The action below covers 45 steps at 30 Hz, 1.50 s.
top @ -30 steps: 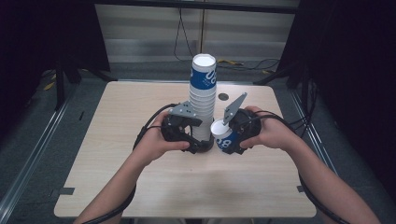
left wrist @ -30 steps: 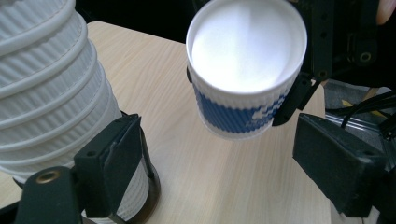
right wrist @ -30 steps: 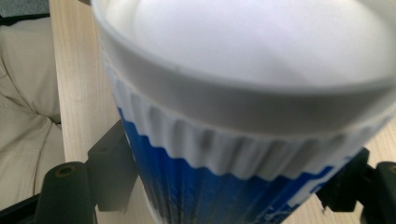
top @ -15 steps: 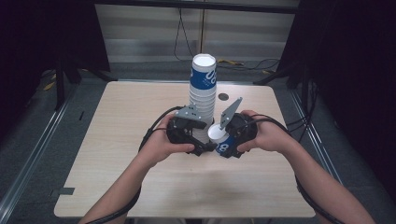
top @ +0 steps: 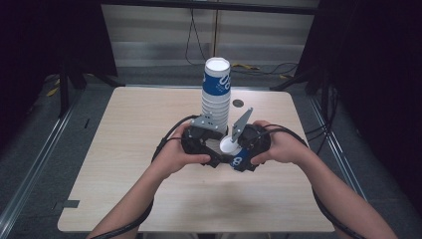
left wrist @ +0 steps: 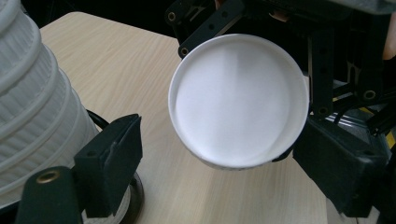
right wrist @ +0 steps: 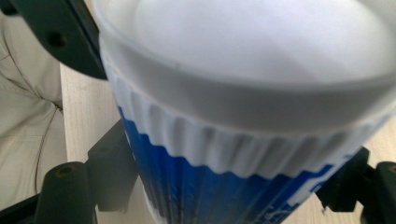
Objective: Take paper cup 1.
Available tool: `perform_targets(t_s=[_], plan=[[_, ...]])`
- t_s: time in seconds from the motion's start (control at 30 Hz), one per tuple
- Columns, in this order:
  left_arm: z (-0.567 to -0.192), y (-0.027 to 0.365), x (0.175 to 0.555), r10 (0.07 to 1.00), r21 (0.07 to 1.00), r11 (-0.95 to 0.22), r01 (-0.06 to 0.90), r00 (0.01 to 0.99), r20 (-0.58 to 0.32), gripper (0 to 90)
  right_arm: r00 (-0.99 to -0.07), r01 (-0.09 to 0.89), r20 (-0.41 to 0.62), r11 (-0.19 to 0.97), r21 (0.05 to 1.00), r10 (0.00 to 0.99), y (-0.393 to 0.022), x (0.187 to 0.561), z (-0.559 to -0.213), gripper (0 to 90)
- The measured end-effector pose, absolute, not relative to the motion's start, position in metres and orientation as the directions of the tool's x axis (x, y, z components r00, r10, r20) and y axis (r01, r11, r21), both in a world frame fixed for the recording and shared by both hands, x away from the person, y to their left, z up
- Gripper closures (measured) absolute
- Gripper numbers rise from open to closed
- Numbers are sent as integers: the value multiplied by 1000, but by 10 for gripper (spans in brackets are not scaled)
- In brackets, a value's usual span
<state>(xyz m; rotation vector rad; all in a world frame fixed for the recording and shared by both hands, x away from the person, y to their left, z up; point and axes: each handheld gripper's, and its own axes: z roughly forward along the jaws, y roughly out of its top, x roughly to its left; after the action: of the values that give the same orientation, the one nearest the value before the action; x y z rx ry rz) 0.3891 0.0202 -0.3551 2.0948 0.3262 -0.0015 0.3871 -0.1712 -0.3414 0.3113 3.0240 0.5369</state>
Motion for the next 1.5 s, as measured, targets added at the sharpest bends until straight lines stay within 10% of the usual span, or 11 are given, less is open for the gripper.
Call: perform_targets(t_s=[1.5], plan=[[-363,23,386,167,862,-446,239,969,-182,288,-976,204,15,883,423,218,-179,381,-354,152]])
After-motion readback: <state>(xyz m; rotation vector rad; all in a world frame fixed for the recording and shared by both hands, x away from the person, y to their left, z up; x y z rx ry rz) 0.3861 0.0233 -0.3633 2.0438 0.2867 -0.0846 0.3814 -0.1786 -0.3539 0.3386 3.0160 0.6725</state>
